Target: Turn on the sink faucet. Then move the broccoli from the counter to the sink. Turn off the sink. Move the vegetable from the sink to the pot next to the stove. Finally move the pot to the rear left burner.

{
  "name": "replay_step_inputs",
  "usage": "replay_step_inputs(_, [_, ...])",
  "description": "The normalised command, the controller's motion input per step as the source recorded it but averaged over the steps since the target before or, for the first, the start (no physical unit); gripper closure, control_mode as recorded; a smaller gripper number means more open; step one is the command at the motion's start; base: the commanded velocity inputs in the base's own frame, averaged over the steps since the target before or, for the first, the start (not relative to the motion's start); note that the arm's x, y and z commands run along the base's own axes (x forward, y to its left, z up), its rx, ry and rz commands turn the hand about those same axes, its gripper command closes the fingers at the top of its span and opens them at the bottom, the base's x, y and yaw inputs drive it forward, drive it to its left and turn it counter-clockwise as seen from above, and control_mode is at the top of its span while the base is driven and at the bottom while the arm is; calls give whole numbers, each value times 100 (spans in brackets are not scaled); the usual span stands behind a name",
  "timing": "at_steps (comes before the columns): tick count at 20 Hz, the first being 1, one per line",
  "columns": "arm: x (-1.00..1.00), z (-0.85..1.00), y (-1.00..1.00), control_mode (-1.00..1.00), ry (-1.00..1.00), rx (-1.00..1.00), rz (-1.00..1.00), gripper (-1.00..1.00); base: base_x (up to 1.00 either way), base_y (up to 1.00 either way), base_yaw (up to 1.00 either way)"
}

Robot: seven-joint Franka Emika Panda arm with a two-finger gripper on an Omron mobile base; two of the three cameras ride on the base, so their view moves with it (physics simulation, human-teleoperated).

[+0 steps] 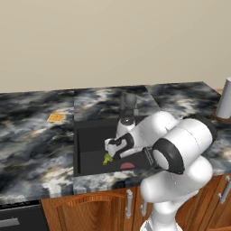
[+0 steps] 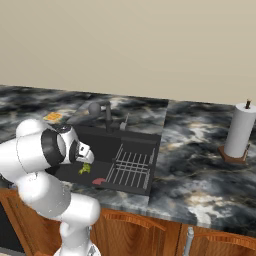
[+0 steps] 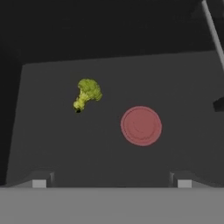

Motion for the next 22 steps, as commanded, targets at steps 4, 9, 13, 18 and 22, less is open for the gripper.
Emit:
replay_step_inputs(4, [30,-38,-1,-100,0,-1,0,-100,0,0,0])
replay_step_inputs(9, [7,-28,0,-100,0,-5,0,-100,0,0,0])
replay_step_inputs(13, [12,-27,11,-100,0,-4,-3,-100,0,0,0])
replay_step_inputs(18, [24,-23,20,-100,0,-2,-9,-100,0,0,0])
replay_step_inputs(22, [19,-15,35,-100,0,-1,-15,-100,0,0,0])
